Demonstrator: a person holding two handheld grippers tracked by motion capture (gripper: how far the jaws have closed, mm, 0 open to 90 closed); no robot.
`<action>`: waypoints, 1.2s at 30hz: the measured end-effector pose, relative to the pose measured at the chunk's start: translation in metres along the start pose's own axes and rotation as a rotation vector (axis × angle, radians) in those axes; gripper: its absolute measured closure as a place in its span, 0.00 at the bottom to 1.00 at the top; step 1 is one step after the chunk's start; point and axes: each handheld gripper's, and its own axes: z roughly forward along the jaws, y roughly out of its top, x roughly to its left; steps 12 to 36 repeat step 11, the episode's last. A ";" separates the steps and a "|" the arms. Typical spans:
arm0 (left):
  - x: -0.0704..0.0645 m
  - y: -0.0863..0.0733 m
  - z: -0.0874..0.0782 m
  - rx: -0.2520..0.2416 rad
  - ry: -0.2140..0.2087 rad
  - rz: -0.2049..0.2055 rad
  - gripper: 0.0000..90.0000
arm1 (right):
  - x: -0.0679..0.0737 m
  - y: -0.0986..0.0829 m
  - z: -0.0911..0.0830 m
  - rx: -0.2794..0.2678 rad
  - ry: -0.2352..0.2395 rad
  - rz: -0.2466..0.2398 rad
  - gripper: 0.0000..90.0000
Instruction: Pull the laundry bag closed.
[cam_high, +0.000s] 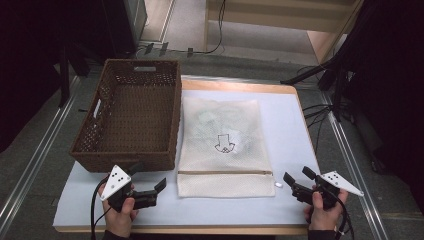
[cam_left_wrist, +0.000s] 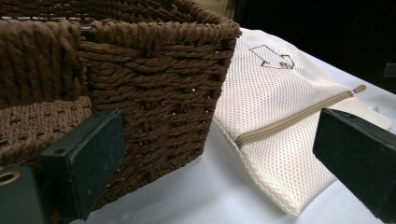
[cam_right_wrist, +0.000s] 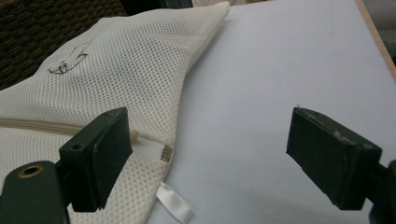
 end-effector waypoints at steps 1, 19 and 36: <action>0.000 0.000 0.000 0.000 0.001 0.000 0.03 | 0.000 0.000 0.000 0.001 -0.001 0.002 0.15; -0.001 -0.002 0.004 0.026 0.004 0.006 0.03 | 0.001 -0.002 0.003 0.019 0.000 0.002 0.16; -0.001 -0.002 0.004 0.026 0.004 0.006 0.03 | 0.001 -0.002 0.003 0.019 0.000 0.002 0.16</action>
